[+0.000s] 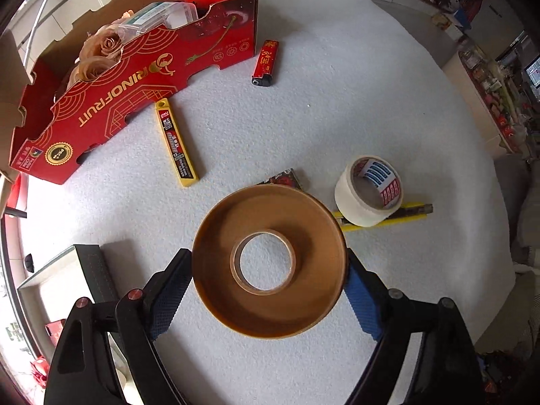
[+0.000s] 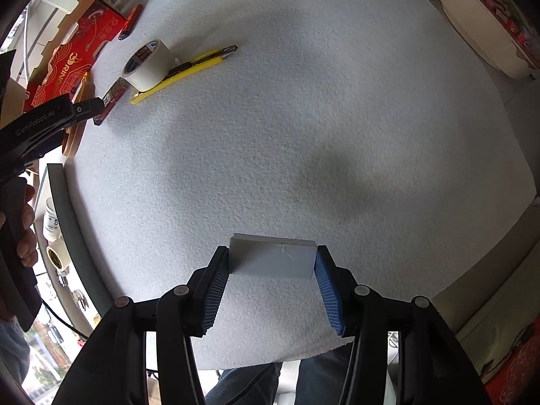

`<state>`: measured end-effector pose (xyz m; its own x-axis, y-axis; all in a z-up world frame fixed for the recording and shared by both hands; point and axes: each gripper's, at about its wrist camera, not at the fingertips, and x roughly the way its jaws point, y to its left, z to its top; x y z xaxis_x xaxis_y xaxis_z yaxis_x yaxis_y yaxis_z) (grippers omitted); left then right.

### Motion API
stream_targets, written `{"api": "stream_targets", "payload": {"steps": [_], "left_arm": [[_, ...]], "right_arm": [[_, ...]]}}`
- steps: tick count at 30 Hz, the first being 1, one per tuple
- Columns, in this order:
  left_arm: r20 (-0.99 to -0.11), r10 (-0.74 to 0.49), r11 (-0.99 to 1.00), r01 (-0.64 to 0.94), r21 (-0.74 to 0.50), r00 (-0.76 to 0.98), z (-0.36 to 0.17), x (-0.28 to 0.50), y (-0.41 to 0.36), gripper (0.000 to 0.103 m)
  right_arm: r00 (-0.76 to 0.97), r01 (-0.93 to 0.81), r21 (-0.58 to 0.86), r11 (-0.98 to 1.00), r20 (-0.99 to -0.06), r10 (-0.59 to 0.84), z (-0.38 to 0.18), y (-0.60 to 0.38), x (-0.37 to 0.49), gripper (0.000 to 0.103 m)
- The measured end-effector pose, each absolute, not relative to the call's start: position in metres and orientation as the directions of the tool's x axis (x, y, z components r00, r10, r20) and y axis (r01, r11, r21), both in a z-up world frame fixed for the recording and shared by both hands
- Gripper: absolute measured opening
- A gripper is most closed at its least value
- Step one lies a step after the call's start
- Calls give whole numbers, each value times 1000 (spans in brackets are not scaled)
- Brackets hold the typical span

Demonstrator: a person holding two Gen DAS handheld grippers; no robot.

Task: Organize rigid objects
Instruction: 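Carry brown ring with left tool while right tool carries white block over tray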

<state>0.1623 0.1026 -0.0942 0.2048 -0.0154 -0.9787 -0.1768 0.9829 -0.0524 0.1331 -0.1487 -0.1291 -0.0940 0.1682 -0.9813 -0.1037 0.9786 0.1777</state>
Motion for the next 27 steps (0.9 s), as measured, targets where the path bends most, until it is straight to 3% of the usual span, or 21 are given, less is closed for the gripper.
{"api": "stream_targets", "payload": {"steps": [12,27], "left_arm": [[-974,-52,962,-252,-109,220,-57,45,82,87],[-966,7,883,-455,-116,260,-50,-14,162,88]], "right_arm": [[-52,-192,157,969,-987,150,-105,-119,118,52],[-16,-421,162,892,-985,171,-74,-6,79,52]]}}
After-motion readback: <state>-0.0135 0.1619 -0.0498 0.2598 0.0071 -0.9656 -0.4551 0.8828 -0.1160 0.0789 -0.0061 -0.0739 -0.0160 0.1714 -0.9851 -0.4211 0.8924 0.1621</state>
